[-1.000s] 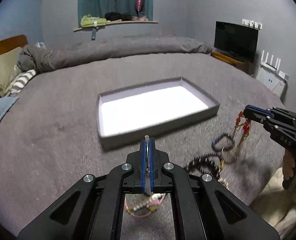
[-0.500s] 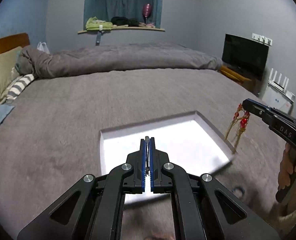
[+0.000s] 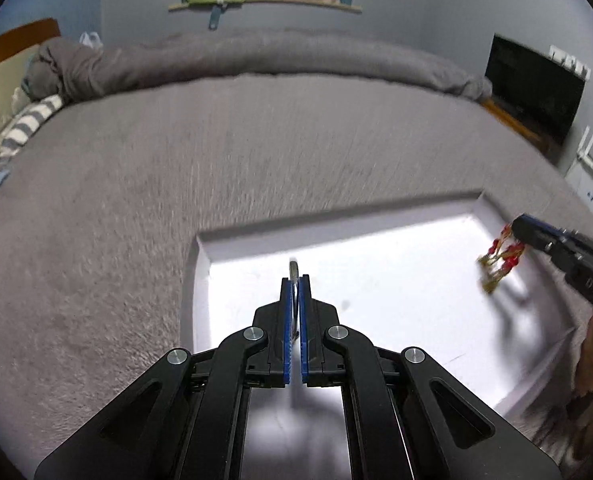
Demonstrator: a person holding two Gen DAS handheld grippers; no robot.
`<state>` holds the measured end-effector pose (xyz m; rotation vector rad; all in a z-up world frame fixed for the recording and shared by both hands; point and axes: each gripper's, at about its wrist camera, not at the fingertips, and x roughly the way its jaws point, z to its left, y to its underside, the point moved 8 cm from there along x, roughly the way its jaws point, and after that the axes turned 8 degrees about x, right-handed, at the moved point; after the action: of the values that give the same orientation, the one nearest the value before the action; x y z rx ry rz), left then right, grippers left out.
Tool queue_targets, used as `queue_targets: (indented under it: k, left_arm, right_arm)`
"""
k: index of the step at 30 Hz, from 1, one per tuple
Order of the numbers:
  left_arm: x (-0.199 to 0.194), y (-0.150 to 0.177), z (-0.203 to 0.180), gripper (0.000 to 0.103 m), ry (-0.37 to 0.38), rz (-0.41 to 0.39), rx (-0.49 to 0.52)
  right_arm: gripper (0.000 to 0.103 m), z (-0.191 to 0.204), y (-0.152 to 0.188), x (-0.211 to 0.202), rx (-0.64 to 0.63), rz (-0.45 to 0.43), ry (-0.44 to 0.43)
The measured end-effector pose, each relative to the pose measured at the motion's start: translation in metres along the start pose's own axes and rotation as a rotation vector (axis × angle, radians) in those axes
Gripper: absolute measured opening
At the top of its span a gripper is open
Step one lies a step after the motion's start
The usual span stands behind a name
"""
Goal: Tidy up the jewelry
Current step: 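Carry the red bead cluster and silver bangle over the white box with both grippers, then open both grippers to drop the bangle and bead cluster into the box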
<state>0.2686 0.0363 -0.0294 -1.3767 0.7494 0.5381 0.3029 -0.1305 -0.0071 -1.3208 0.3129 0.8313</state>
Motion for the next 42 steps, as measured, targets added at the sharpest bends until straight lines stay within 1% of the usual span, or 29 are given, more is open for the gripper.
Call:
queue_targets:
  k: [1,4,9,12,19,21,25,29,32,34,36,37,40,41,42]
  left_arm:
    - [0.002,0.003,0.001,0.003,-0.001,0.008,-0.001]
    - [0.005,0.010,0.009,0.003,-0.003,0.025,-0.011]
    - [0.012,0.018,0.015,0.004,0.004,0.055,-0.037]
    - [0.012,0.020,0.014,0.004,-0.003,0.067,-0.029]
    - [0.016,0.030,0.018,0.005,-0.010,0.094,-0.039]
    - [0.015,0.032,0.018,0.007,-0.030,0.093,-0.031]
    - [0.015,0.036,0.021,0.008,-0.045,0.094,-0.019]
    - [0.010,0.036,0.024,0.017,-0.044,0.080,-0.029]
    - [0.006,0.038,0.026,0.017,-0.040,0.078,-0.030]
    - [0.007,0.037,0.024,0.018,-0.041,0.078,-0.030]
    - [0.007,0.035,0.021,0.023,-0.036,0.078,-0.031]
    - [0.007,0.034,0.020,0.025,-0.030,0.076,-0.031]
    - [0.005,0.033,0.013,0.039,-0.025,0.075,-0.018]
    - [0.004,0.032,0.010,0.050,-0.031,0.073,-0.008]
    - [0.002,0.030,0.007,0.064,-0.042,0.068,0.006]
  right_arm:
    - [0.008,-0.002,0.004,0.005,0.006,0.022,0.004]
    - [0.008,-0.004,0.006,0.010,0.020,0.053,0.007]
    - [0.008,-0.001,0.009,0.010,0.007,0.056,0.035]
    - [0.008,0.001,0.010,0.012,-0.003,0.060,0.049]
    - [0.008,-0.001,0.009,0.017,0.015,0.069,0.047]
    - [0.009,-0.001,0.009,0.017,0.015,0.066,0.047]
    - [0.009,-0.006,0.009,0.015,0.039,0.060,0.044]
    - [0.009,-0.012,0.009,0.013,0.076,0.058,0.017]
    - [0.009,-0.014,0.007,0.011,0.094,0.049,0.004]
    - [0.011,-0.015,0.006,0.008,0.102,0.040,-0.003]
    - [0.025,-0.016,0.004,0.004,0.109,0.026,-0.013]
    - [0.026,-0.016,0.002,0.002,0.111,0.015,-0.018]
    - [0.027,-0.015,-0.001,-0.004,0.112,-0.006,-0.020]
    - [0.030,-0.016,-0.001,-0.005,0.113,-0.009,-0.022]
    - [0.033,-0.016,-0.002,-0.006,0.113,-0.010,-0.022]
